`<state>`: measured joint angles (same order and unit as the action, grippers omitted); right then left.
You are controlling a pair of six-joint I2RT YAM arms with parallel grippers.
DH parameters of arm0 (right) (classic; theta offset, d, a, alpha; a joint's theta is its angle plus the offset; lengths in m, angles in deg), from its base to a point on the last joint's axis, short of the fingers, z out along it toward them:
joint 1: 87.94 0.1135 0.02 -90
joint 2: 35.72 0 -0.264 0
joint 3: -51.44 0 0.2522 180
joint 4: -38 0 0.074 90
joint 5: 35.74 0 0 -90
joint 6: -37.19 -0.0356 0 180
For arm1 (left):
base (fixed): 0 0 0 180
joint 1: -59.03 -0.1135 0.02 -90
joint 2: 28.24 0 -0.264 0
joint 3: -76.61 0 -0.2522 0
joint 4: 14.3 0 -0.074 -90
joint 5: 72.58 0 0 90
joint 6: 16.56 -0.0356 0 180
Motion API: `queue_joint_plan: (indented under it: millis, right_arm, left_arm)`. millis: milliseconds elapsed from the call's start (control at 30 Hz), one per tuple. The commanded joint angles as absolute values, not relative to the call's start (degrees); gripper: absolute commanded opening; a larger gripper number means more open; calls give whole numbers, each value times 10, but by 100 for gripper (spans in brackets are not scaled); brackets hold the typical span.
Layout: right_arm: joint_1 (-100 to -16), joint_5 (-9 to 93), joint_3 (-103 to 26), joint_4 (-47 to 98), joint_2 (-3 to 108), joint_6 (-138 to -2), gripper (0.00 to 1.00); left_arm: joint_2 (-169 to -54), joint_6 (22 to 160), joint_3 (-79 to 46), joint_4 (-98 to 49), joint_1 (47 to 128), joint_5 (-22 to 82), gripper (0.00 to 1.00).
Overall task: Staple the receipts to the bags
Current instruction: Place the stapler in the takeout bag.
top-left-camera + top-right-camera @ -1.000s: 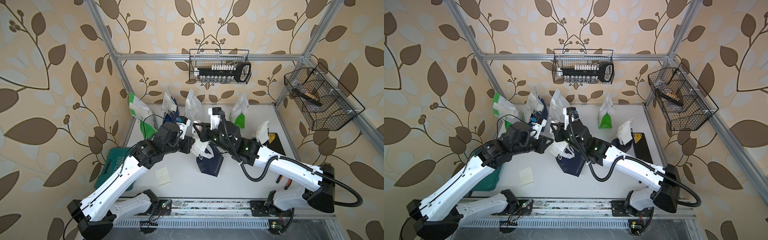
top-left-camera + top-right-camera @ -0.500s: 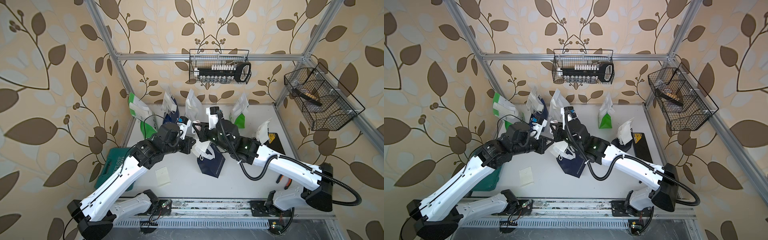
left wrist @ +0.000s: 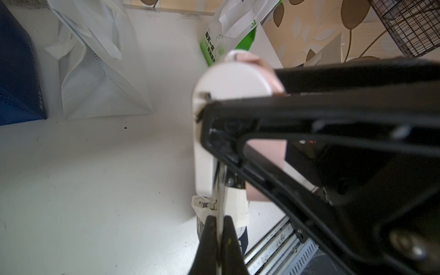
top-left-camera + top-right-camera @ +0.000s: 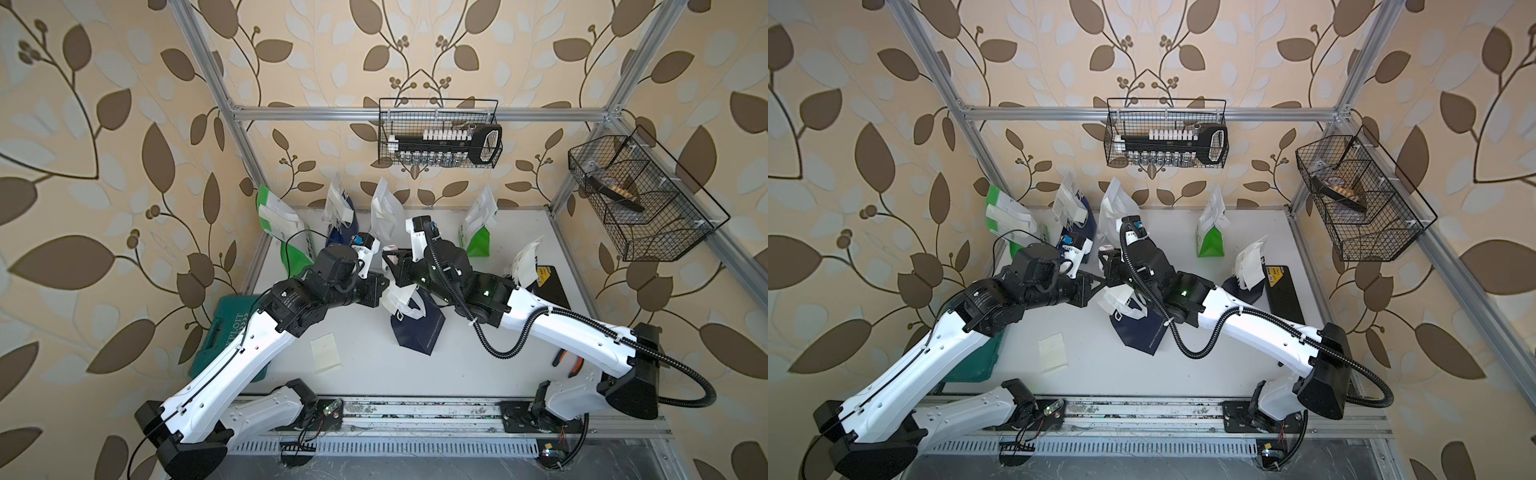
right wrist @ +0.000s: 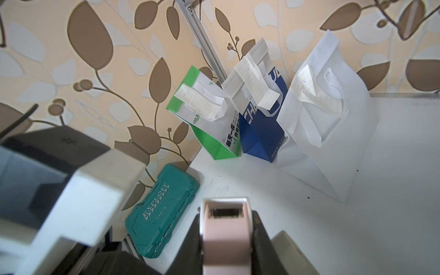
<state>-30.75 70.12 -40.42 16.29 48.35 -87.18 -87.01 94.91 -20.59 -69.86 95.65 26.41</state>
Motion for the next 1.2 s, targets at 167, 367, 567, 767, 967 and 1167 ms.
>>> queue_joint_plan:
  millis: [167,367,567,767,967,1167]
  right_arm:
    - [-296,710,-419,127,465,-854,0]
    - [-279,744,-404,104,452,-831,0]
    - [-267,774,-383,74,430,-820,0]
    - [-261,783,-357,55,404,-810,27]
    - [-250,770,-348,35,353,-786,60]
    - [-254,682,-286,84,248,-698,73]
  left_arm:
    - [-871,945,-176,-680,946,249,0]
    - [-859,914,-181,-664,945,240,0]
    - [-842,853,-188,-649,946,247,0]
    - [-833,772,-194,-642,945,285,0]
    - [-831,717,-193,-655,946,306,0]
    - [-822,646,-185,-681,945,346,0]
